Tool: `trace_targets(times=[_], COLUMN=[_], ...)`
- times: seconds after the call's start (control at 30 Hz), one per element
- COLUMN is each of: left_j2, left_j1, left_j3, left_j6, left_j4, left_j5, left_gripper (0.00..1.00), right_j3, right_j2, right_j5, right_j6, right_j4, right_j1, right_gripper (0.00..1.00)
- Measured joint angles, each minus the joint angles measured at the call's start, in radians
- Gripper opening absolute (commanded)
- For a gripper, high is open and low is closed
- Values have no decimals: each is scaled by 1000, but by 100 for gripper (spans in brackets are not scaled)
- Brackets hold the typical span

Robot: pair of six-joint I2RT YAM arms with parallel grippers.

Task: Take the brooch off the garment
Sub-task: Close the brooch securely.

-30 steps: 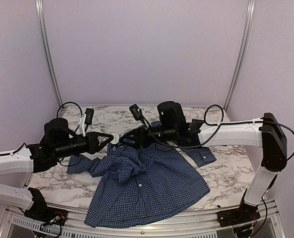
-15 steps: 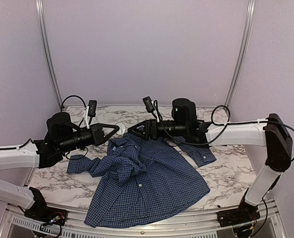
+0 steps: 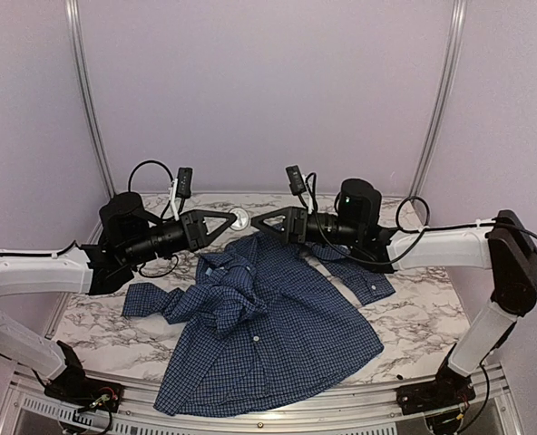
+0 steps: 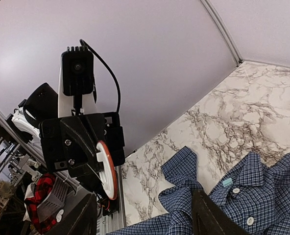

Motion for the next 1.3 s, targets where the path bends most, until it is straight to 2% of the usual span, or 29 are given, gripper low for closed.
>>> trace_targets(times=[0.33, 0.6, 1.3], left_j2=[27, 34, 40], left_j1=[-13, -18, -35], left_j3=[32, 35, 40], left_j6=[-11, -11, -10], left_j4=[40, 54, 53], left_j5=[18, 25, 26], left_gripper=[0, 0, 0], right_j3=[-27, -26, -5], right_j2=[0, 0, 47], right_j5=[-50, -86, -127], right_j6=[101, 130, 167], right_j4=[163, 220, 248], right_j1=[-9, -5, 20], right_gripper=[58, 54, 22])
